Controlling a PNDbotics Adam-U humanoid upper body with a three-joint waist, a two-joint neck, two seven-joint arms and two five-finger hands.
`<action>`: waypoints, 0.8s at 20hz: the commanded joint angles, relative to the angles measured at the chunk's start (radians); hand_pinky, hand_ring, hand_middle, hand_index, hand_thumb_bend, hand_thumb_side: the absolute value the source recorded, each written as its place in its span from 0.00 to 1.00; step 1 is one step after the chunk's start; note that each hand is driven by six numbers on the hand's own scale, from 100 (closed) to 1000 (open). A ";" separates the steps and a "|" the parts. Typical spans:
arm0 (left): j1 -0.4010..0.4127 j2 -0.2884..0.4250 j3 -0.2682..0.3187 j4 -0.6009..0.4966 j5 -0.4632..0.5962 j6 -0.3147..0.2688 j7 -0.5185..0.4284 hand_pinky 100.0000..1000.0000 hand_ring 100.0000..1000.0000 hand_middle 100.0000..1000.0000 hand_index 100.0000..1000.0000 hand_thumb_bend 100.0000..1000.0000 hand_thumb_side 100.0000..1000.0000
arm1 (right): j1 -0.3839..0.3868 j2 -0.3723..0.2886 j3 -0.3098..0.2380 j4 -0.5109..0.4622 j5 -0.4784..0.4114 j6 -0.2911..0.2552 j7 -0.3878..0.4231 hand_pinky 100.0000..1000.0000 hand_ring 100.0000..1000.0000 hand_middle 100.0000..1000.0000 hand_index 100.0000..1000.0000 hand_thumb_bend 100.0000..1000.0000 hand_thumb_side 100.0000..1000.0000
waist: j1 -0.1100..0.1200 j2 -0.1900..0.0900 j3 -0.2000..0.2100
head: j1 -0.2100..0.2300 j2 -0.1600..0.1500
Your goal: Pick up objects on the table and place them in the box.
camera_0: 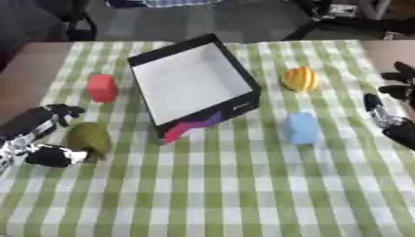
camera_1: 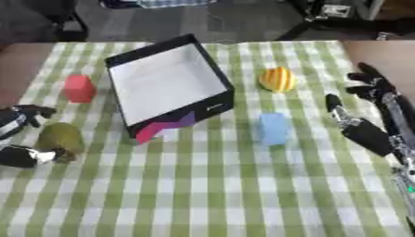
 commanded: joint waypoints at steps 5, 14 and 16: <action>-0.022 -0.005 -0.013 0.035 -0.056 -0.019 0.043 0.60 0.43 0.50 0.73 0.08 0.14 | -0.009 -0.028 -0.005 -0.008 -0.011 -0.001 0.005 0.87 0.78 0.83 0.99 0.20 0.47 | 0.000 -0.017 0.000 | 0.003 0.007; -0.020 -0.013 -0.008 0.018 -0.020 0.040 0.292 0.44 0.23 0.29 0.54 0.04 0.12 | -0.009 -0.027 -0.005 -0.007 -0.012 -0.001 0.006 0.87 0.78 0.83 0.99 0.18 0.47 | 0.000 -0.017 0.000 | 0.004 0.007; -0.048 0.013 0.018 -0.009 -0.002 0.024 0.313 0.44 0.24 0.30 0.55 0.05 0.13 | -0.002 -0.024 0.003 -0.004 -0.014 -0.001 0.012 0.87 0.78 0.83 0.99 0.18 0.47 | -0.002 -0.035 -0.011 | 0.021 0.007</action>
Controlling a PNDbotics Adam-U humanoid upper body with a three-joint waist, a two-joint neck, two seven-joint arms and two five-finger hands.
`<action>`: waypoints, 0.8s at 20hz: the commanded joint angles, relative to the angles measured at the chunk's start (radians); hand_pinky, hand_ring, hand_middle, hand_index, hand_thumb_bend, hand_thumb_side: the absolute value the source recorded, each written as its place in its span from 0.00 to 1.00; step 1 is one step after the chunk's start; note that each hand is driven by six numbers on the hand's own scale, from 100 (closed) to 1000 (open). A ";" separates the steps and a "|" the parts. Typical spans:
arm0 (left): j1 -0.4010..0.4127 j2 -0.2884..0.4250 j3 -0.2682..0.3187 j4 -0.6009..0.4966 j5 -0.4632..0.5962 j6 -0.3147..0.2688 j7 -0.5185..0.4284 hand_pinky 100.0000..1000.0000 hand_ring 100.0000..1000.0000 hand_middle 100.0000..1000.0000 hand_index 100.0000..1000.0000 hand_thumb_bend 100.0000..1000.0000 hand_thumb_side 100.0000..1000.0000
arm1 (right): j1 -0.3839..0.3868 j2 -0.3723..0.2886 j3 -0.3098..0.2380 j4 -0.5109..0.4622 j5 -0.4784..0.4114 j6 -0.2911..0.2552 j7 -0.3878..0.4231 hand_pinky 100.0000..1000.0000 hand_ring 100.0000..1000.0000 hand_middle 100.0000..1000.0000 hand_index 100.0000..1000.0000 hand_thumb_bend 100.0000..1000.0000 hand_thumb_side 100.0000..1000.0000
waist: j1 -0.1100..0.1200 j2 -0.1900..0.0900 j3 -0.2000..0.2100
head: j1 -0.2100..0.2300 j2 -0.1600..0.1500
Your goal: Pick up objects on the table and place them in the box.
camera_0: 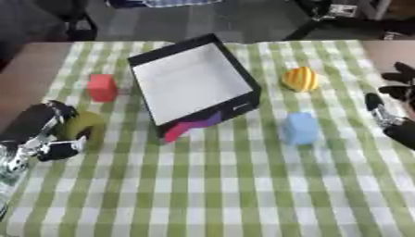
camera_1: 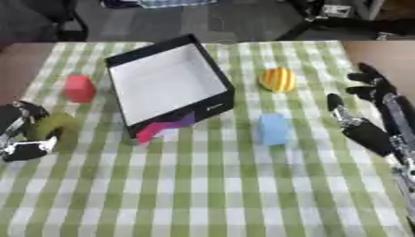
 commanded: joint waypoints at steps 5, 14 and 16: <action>-0.154 0.129 0.058 -0.157 0.095 -0.061 0.105 0.47 0.27 0.33 0.58 0.06 0.15 | -0.004 -0.018 0.013 -0.002 -0.011 -0.005 0.019 0.87 0.78 0.83 1.00 0.18 0.47 | -0.002 -0.041 -0.027 | 0.041 0.007; -0.375 0.108 -0.154 -0.095 0.157 -0.059 0.011 0.52 0.33 0.39 0.62 0.08 0.20 | -0.009 -0.003 0.027 0.001 -0.022 -0.007 0.033 0.87 0.78 0.83 1.00 0.17 0.48 | -0.015 -0.044 -0.065 | 0.048 0.007; -0.427 0.081 -0.206 -0.044 0.127 -0.050 -0.021 0.54 0.35 0.40 0.63 0.09 0.21 | -0.008 -0.003 0.026 0.002 -0.024 -0.007 0.033 0.87 0.78 0.83 1.00 0.16 0.48 | -0.018 -0.044 -0.066 | 0.041 0.007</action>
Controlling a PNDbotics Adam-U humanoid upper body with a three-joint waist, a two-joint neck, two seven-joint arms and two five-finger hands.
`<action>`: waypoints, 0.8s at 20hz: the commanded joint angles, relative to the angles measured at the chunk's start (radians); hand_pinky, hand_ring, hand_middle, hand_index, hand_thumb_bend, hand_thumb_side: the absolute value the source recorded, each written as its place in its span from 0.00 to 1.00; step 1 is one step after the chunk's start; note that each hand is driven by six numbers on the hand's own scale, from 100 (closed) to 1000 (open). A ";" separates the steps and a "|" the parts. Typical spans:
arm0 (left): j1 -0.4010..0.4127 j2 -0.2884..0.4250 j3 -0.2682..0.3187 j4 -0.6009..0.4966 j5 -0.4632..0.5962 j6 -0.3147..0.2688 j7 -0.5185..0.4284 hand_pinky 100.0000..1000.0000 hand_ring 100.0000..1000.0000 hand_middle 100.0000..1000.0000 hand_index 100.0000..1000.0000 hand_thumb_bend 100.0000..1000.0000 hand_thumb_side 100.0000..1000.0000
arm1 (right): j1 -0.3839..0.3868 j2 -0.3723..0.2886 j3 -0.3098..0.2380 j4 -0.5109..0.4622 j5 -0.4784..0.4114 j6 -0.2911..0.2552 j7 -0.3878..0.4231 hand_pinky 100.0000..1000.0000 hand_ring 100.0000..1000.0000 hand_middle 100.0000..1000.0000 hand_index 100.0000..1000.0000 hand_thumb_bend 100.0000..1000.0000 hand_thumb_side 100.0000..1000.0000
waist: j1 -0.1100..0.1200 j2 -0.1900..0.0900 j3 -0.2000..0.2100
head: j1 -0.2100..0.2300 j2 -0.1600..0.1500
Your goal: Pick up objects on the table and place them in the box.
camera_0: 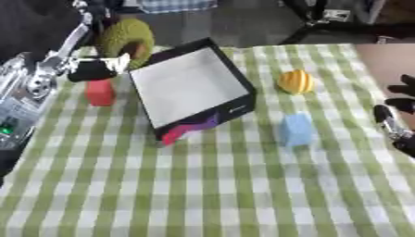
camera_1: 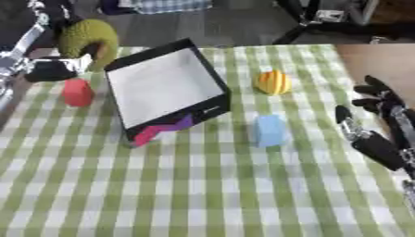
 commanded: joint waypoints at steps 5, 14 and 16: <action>-0.175 -0.077 -0.109 0.168 -0.101 0.067 -0.112 0.58 0.40 0.44 0.66 0.18 0.28 | -0.010 -0.001 -0.006 -0.007 -0.014 -0.003 0.000 0.87 0.78 0.83 1.00 0.14 0.48 | -0.020 -0.024 0.001 | -0.018 0.006; -0.387 -0.216 -0.078 0.408 -0.249 0.179 -0.260 0.63 0.46 0.50 0.70 0.26 0.36 | -0.013 0.008 -0.008 -0.005 -0.022 -0.007 0.004 0.87 0.78 0.83 1.00 0.13 0.49 | -0.031 -0.014 -0.007 | -0.028 0.006; -0.403 -0.233 -0.070 0.460 -0.281 0.168 -0.292 0.66 0.51 0.55 0.74 0.29 0.38 | -0.014 0.010 -0.007 -0.005 -0.023 -0.007 0.005 0.87 0.78 0.83 1.00 0.12 0.49 | -0.031 -0.014 -0.010 | -0.026 0.006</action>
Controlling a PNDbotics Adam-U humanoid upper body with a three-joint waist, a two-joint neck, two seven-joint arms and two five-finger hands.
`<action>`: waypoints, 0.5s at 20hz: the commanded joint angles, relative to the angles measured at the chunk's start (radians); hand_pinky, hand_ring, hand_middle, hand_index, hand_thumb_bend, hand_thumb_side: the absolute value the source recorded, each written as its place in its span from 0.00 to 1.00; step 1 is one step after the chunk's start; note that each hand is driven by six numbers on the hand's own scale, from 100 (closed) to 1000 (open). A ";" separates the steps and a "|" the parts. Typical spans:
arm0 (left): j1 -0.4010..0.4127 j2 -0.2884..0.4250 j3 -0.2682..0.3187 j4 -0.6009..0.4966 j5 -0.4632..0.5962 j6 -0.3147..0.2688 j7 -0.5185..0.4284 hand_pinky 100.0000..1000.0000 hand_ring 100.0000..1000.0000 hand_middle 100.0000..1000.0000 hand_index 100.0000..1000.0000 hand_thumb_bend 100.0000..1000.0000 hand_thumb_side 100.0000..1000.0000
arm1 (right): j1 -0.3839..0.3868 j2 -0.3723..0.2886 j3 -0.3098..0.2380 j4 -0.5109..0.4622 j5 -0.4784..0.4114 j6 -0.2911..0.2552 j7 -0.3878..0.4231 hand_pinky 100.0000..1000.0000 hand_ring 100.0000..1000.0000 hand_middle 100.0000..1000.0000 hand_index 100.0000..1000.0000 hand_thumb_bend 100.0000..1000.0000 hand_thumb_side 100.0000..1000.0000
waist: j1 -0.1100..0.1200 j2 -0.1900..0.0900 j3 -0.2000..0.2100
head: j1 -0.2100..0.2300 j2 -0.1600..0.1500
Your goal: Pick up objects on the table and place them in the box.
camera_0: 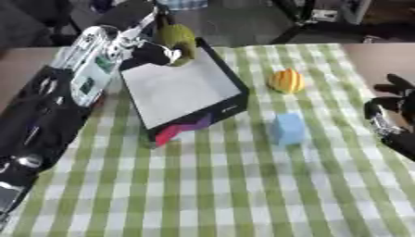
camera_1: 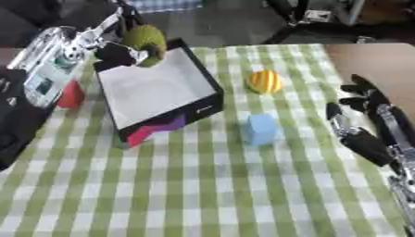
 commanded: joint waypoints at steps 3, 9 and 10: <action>-0.048 -0.023 0.036 0.120 -0.083 -0.037 -0.081 0.71 0.59 0.64 0.82 0.32 0.42 | -0.014 -0.005 -0.006 -0.008 -0.006 -0.006 0.005 0.87 0.78 0.83 1.00 0.12 0.49 | -0.015 -0.015 -0.004 | 0.005 0.006; -0.077 -0.037 0.078 0.258 -0.151 -0.118 -0.142 0.79 0.75 0.81 0.92 0.58 0.58 | -0.011 -0.004 -0.009 -0.007 -0.006 -0.006 0.004 0.87 0.78 0.83 1.00 0.11 0.49 | -0.016 -0.017 -0.006 | 0.004 0.006; -0.084 -0.036 0.085 0.280 -0.154 -0.132 -0.134 0.79 0.76 0.83 0.93 0.62 0.61 | -0.010 -0.004 -0.009 -0.007 -0.006 -0.006 0.004 0.87 0.78 0.83 1.00 0.11 0.49 | -0.016 -0.017 -0.005 | 0.004 0.006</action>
